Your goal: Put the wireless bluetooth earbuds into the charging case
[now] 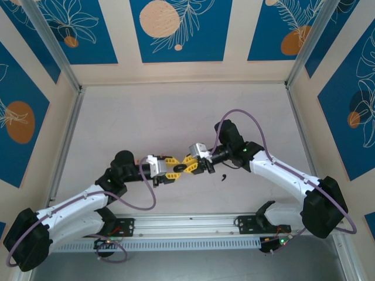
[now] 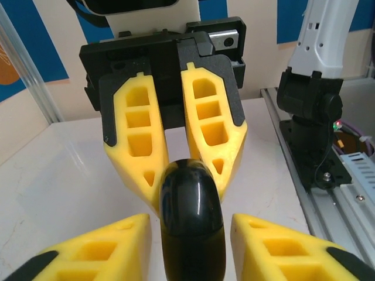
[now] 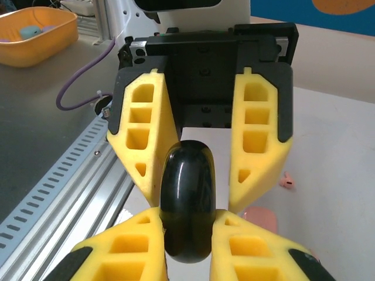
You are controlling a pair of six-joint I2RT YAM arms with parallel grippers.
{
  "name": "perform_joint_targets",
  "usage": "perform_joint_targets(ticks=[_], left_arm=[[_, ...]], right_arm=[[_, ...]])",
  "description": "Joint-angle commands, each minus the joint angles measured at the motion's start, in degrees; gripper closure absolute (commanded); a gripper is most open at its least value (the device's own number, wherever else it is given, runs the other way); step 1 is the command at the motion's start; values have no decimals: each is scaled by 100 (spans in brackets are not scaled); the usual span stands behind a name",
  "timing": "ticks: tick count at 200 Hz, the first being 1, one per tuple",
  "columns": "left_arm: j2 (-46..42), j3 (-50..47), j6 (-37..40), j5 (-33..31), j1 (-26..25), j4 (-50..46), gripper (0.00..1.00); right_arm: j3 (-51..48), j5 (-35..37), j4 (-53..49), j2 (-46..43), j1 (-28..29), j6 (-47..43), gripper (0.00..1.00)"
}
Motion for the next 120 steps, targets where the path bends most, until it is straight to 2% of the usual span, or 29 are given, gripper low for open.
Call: perform_joint_targets(ticks=[1, 30, 49, 120], left_arm=[[-85, -59, 234, -73, -25, -132, 54], [-126, 131, 693, -304, -35, -1001, 52], [-123, 188, 752, -293, -38, -1177, 51], [-94, 118, 511, -116, -47, -732, 52]], right_arm=[[300, 327, -577, -117, 25, -350, 84], [517, 934, -1217, -195, 58, -687, 84], [594, 1139, -1418, -201, 102, -801, 84], [615, 737, -1280, -68, 179, -786, 84]])
